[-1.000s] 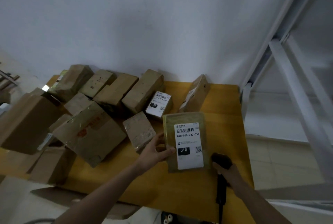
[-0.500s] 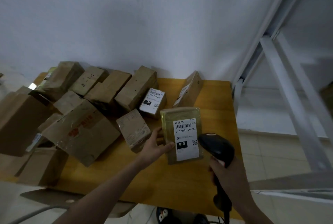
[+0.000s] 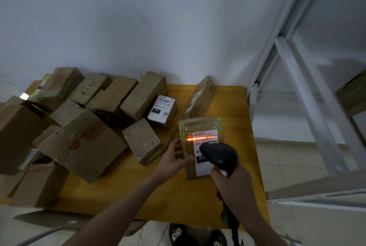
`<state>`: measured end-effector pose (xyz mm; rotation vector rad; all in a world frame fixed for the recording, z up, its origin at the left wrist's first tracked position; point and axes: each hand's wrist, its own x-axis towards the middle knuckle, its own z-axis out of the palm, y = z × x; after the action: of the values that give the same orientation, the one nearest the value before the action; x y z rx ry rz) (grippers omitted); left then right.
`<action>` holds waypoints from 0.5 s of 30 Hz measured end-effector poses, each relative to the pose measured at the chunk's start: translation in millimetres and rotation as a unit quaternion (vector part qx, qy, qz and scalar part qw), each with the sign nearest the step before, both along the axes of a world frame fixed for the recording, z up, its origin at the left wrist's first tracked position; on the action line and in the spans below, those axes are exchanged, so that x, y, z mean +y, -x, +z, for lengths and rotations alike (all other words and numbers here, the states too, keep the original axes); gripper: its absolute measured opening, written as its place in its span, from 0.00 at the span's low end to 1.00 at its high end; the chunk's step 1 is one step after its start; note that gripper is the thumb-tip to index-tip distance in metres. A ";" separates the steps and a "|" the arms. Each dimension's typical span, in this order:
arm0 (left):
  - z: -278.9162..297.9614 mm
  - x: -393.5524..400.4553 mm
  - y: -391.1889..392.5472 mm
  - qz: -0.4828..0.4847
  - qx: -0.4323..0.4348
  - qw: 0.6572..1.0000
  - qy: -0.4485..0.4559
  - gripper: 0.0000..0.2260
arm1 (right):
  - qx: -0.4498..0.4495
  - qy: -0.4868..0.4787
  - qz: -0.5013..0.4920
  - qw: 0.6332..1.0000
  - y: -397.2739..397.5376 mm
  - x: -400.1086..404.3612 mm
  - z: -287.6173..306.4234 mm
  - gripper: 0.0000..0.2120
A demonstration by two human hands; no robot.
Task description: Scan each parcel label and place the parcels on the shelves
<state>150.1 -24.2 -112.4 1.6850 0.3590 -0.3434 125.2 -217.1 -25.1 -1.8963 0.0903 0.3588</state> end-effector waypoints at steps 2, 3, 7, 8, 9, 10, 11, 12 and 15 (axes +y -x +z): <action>0.6 -1.5 0.6 -0.002 -0.001 1.000 0.002 0.39 | -0.001 -0.001 -0.001 1.000 0.4 -1.7 -1.2 0.09; 1.3 -2.5 1.0 -0.003 -0.001 1.000 0.004 0.38 | -0.001 -0.001 -0.001 1.000 0.7 -2.8 -1.3 0.09; 1.0 -5.3 3.5 0.004 0.000 1.000 0.007 0.39 | -0.002 -0.013 0.006 1.000 2.1 -9.4 0.9 0.09; 0.7 -6.0 4.2 0.007 0.000 1.000 0.009 0.40 | -0.003 -0.014 0.007 1.000 2.3 -11.8 0.9 0.10; 0.8 -6.5 5.1 0.010 0.002 1.000 0.012 0.39 | -0.004 -0.017 0.007 1.000 2.6 -14.6 0.5 0.11; 1.3 -7.4 5.9 0.012 0.003 1.000 0.016 0.39 | -0.003 -0.020 0.006 1.000 2.5 -17.7 -0.3 0.11; 2.0 -8.2 6.7 0.013 0.002 1.000 0.019 0.38 | 0.000 -0.023 0.005 1.000 2.2 -21.2 -1.6 0.11; 2.6 -9.1 7.6 0.015 0.001 1.000 0.022 0.38 | 0.003 -0.024 0.005 1.000 1.7 -25.0 -2.8 0.11; 3.3 -11.0 10.7 0.021 -0.003 1.000 0.023 0.38 | 0.006 -0.014 -0.002 1.000 -1.7 -39.3 -12.0 0.08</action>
<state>139.4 -35.2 -109.1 1.6318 0.3789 -0.3140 126.9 -256.4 -37.0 -1.8668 0.0968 0.3683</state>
